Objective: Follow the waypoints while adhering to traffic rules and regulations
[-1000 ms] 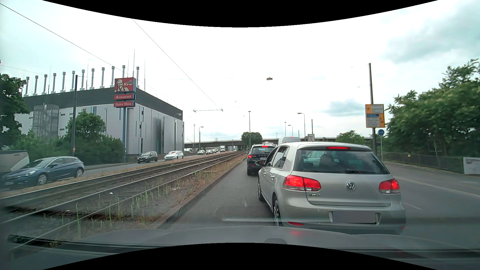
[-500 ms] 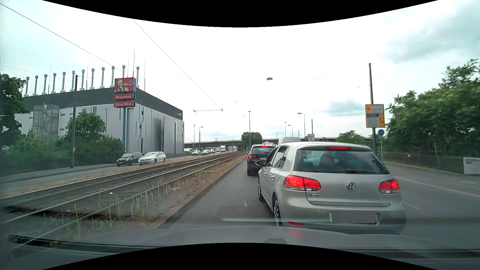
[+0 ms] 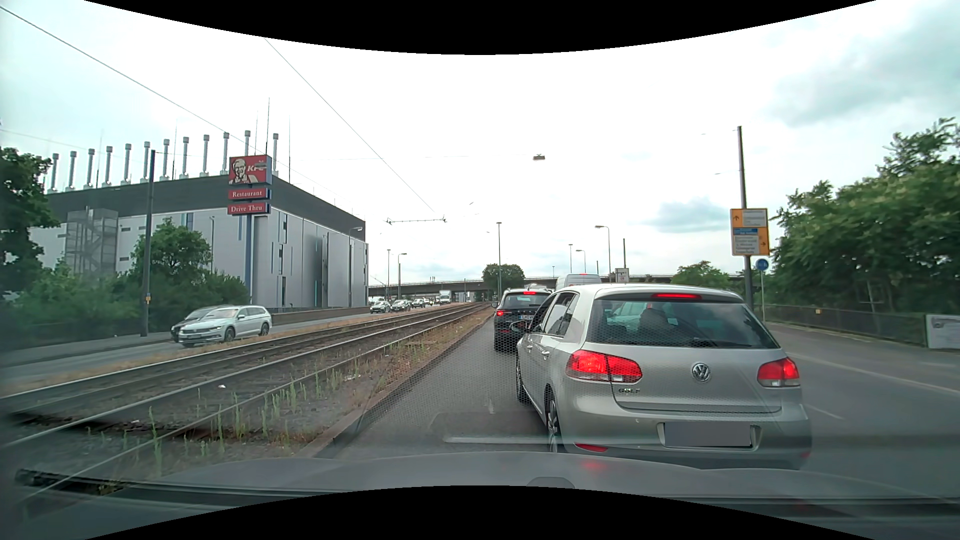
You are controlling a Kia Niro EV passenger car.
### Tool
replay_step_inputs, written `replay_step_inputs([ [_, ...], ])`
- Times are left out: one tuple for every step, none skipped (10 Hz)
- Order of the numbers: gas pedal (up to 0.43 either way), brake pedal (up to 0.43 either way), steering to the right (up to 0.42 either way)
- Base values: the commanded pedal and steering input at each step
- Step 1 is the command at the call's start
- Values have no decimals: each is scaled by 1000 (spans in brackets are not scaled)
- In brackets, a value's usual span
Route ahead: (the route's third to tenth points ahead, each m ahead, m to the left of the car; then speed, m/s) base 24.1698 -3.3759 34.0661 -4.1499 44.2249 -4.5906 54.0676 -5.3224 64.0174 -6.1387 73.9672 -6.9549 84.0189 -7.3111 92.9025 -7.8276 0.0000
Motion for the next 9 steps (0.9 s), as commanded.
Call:
replay_step_inputs([
  [0,244,1],
  [0,250,1],
  [0,244,1],
  [0,244,1],
  [0,244,1],
  [0,244,1],
  [0,244,1],
  [0,244,1],
  [0,244,1],
])
